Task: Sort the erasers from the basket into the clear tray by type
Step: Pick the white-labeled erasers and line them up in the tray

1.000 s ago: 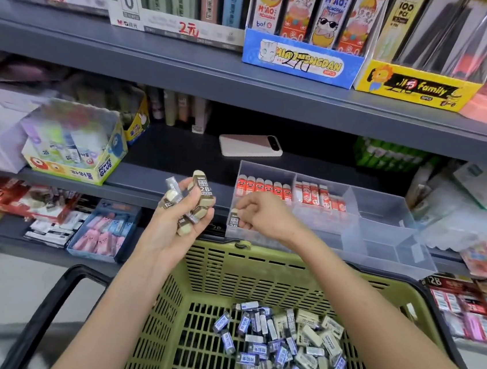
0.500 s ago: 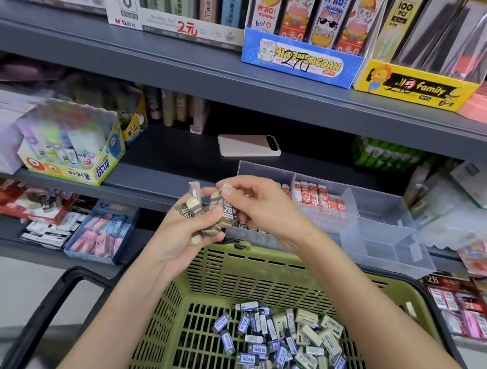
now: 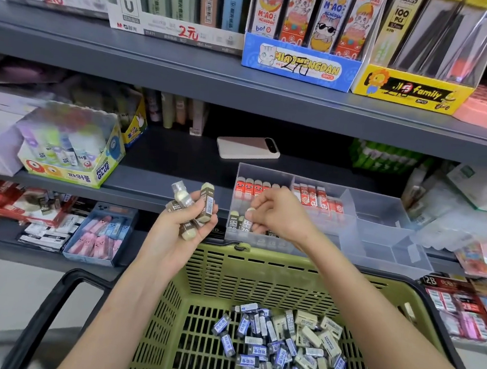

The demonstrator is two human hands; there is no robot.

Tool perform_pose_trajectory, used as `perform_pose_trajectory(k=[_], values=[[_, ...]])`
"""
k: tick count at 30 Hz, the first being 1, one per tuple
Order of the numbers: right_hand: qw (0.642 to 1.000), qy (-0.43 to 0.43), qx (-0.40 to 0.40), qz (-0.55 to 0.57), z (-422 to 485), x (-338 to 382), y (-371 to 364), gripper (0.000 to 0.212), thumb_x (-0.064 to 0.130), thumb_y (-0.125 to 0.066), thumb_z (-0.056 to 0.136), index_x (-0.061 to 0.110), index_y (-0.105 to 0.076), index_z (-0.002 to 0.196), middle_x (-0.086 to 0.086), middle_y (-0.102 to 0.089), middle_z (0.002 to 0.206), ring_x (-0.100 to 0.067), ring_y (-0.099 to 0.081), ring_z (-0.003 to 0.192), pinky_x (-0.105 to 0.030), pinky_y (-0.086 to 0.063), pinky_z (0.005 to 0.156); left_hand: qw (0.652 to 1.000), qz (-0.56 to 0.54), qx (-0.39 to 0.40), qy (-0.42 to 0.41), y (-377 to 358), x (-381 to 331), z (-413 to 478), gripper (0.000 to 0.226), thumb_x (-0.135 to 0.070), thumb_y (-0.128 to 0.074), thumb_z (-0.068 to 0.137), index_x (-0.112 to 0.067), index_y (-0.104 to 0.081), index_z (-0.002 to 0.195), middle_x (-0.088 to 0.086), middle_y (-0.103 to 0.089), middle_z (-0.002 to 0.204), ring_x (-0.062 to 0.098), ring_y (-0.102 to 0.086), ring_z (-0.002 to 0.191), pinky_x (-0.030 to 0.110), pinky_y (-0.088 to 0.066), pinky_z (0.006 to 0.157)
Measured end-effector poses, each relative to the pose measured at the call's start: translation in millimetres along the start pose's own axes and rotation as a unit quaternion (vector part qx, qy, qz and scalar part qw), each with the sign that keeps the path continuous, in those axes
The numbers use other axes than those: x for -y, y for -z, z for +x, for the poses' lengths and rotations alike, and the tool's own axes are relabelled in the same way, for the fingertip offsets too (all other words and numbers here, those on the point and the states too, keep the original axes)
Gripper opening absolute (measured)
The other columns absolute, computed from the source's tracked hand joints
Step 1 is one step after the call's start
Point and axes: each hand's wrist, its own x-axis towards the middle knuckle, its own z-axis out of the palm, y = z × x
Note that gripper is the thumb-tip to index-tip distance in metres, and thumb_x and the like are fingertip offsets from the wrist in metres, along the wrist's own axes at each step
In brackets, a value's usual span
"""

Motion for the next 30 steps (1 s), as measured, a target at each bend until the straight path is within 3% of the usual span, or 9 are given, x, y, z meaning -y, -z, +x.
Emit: perform_pose_trajectory(k=[3,7,9,12,14,16,20,25,30], values=[[0.999,0.012,-0.010,-0.041,3,-2,-6,0.010,0.000,-0.065,0.084,0.004,-0.067,0.093,-0.005,-0.067,0.068,-0.014,-0.065,0.060,-0.034,-0.058,0.074,1.000,0.005,-0.007,0.001,0,2,2,0.019,-0.001,-0.065,0.067,-0.003,-0.072,0.084,0.010,-0.069,0.077,0.019,-0.064,0.073,0.027,-0.055,0.057],[0.990,0.035,-0.018,-0.134,1,-2,-16,0.026,0.005,-0.064,0.086,0.007,-0.068,0.111,-0.009,-0.069,0.102,-0.020,-0.064,0.090,-0.034,-0.051,0.090,1.000,0.029,0.012,0.002,3,2,3,0.013,-0.004,-0.067,0.068,-0.006,-0.076,0.077,0.008,-0.070,0.077,0.016,-0.067,0.071,0.026,-0.055,0.059],[0.988,0.037,-0.025,-0.151,0,0,-16,0.027,0.007,-0.064,0.086,0.009,-0.067,0.113,-0.007,-0.068,0.105,-0.016,-0.060,0.089,-0.033,-0.050,0.092,0.999,0.048,0.016,0.000,3,3,2,0.009,-0.006,-0.068,0.068,-0.009,-0.076,0.070,0.007,-0.070,0.076,0.016,-0.067,0.071,0.025,-0.055,0.059],[0.984,0.081,-0.099,-0.120,-8,10,-14,0.016,0.017,-0.058,0.091,0.013,-0.071,0.098,-0.002,-0.069,0.083,-0.013,-0.057,0.068,-0.029,-0.050,0.073,0.997,0.079,0.017,-0.012,2,3,0,0.009,-0.008,-0.069,0.068,-0.013,-0.074,0.063,0.005,-0.069,0.073,0.015,-0.066,0.071,0.026,-0.055,0.060],[0.991,0.082,-0.100,0.044,-16,24,-12,0.023,0.029,-0.055,0.093,0.016,-0.067,0.079,-0.003,-0.064,0.066,-0.015,-0.057,0.055,-0.027,-0.047,0.055,0.993,0.111,0.034,-0.026,1,3,-1,0.011,-0.009,-0.069,0.068,-0.016,-0.072,0.061,0.003,-0.069,0.072,0.013,-0.068,0.070,0.025,-0.055,0.061],[0.987,0.061,-0.062,0.135,-21,34,-11,0.023,0.036,-0.060,0.089,0.015,-0.065,0.078,0.000,-0.063,0.062,-0.015,-0.057,0.051,-0.026,-0.047,0.047,0.985,0.159,0.055,-0.039,1,5,-2,0.007,-0.010,-0.070,0.068,-0.016,-0.071,0.065,0.003,-0.071,0.074,0.013,-0.069,0.072,0.025,-0.055,0.061],[0.990,0.052,-0.033,0.125,-23,39,-10,0.009,0.016,-0.066,0.086,0.009,-0.064,0.080,-0.001,-0.063,0.057,-0.011,-0.056,0.045,-0.023,-0.050,0.049,0.976,0.200,0.071,-0.045,1,10,-5,0.010,-0.013,-0.071,0.070,-0.011,-0.066,0.078,0.010,-0.069,0.084,0.019,-0.069,0.080,0.027,-0.056,0.064],[0.975,0.040,-0.090,0.199,-16,21,27,0.011,0.002,-0.064,0.085,0.009,-0.069,0.078,-0.001,-0.063,0.056,-0.009,-0.058,0.050,-0.021,-0.053,0.052,0.989,0.141,0.016,-0.039,-1,8,-5,0.008,-0.013,-0.069,0.071,-0.012,-0.066,0.077,0.004,-0.061,0.069,0.010,-0.058,0.058,0.018,-0.047,0.047],[0.997,0.009,-0.073,0.010,-14,-2,19,0.007,0.007,-0.067,0.084,0.006,-0.071,0.090,-0.005,-0.065,0.061,-0.012,-0.061,0.048,-0.031,-0.059,0.063,0.995,0.095,-0.003,-0.018,-2,6,-4,0.011,-0.012,-0.060,0.084,-0.005,-0.056,0.092,0.008,-0.059,0.072,0.014,-0.055,0.061,0.018,-0.040,0.042]])
